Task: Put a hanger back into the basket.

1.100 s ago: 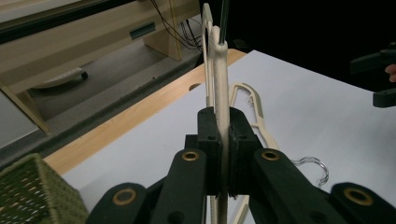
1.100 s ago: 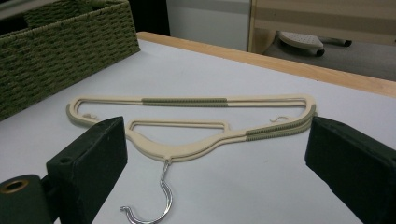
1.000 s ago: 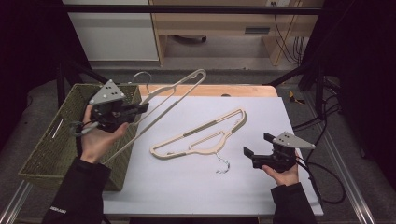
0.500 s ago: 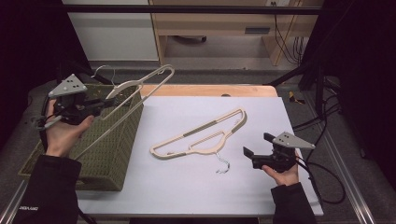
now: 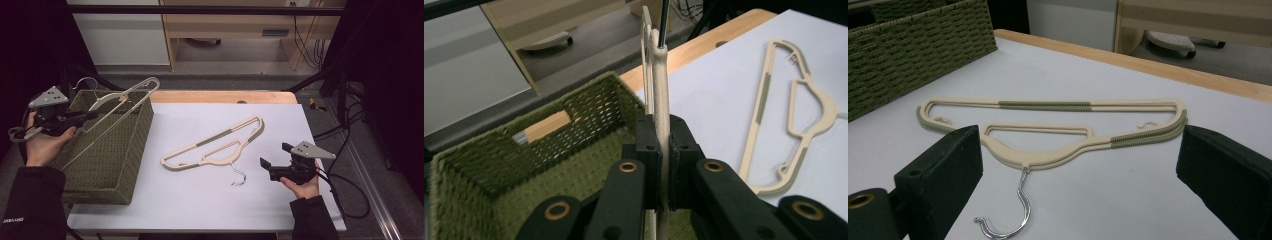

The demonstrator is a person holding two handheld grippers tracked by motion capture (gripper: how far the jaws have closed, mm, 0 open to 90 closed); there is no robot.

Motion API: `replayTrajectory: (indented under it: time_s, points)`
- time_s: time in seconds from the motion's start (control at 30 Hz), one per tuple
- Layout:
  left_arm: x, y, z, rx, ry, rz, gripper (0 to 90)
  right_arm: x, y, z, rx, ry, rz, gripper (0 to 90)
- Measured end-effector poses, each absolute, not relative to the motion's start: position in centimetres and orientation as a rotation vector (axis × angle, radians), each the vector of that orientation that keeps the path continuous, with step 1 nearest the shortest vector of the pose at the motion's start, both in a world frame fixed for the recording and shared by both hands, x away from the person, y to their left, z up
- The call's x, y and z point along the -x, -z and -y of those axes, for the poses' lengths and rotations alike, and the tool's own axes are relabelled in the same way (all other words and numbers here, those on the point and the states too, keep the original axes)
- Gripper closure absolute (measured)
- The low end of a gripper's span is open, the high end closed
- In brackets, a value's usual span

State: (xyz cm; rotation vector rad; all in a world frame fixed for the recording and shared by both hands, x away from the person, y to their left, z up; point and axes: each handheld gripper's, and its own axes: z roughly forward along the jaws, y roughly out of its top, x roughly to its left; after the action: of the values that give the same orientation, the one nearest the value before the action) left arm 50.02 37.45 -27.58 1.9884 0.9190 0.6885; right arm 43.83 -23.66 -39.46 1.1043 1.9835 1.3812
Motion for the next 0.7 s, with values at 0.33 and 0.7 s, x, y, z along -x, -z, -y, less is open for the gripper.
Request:
replayTrajectory:
  time_s: [0.33, 0.7]
  points:
    - [-50.5, 29.5, -40.8, -1.985, -0.680, -0.963, 85.7, -43.9, 39.5, 23.7, -1.107, -1.375, -1.984, 5.2]
    - [-50.2, 33.3, -40.7, -2.031, -0.658, -1.024, 85.7, -43.9, 39.7, 23.6, -1.102, -1.364, -1.992, 5.2]
